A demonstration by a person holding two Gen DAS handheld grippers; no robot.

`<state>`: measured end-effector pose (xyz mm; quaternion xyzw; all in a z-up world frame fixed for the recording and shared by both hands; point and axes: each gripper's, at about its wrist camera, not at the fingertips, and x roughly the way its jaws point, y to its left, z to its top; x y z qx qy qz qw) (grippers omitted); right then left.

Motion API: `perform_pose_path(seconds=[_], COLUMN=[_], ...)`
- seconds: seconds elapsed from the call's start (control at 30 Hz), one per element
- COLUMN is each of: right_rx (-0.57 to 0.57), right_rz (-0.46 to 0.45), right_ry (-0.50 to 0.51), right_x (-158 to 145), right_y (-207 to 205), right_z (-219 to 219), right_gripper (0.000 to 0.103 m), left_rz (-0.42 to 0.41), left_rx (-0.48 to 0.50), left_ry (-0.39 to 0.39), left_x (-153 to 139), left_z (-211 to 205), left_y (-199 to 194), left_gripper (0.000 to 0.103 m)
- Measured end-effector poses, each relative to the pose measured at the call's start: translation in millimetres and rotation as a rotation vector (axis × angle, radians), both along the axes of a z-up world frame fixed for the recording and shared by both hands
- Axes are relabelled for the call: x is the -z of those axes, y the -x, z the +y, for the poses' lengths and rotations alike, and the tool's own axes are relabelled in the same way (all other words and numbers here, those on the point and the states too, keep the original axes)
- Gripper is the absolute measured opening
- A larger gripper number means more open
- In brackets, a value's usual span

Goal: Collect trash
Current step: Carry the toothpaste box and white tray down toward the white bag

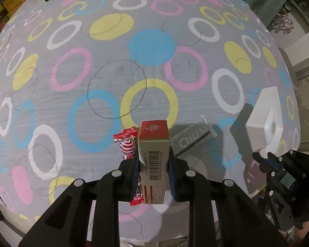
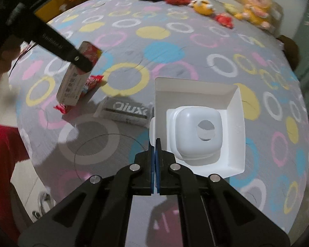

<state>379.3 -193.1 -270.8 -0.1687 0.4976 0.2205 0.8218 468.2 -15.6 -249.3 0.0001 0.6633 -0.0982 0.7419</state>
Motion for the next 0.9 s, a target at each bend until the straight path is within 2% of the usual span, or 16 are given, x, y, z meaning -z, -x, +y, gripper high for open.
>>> perform_pose_path(seconds=[0.23,0.43,0.67,0.9], right_rx=[0.079,0.091,0.079,0.089], right_rz=[-0.012,-0.044,-0.106,-0.129], right_ry=[-0.026,-0.071,-0.095,-0.099], right_x=[-31,-77,-130,-146], right_y=[11,38,95,157], right_z=[-6,-4,9,21], right_gripper=[0.002,0.002,0.002,0.002], left_rz=[-0.040,-0.082,-0.128,-0.133], left_rx=[0.025,0.070,0.112,0.168], left_ry=[0.007,0.010,-0.007,-0.005], left_x=[-33,-66,-100,-109], left_z=[-3,-12,-18,-24], left_y=[21,53,121,188], left_gripper=[0.024,0.024,0.024,0.024])
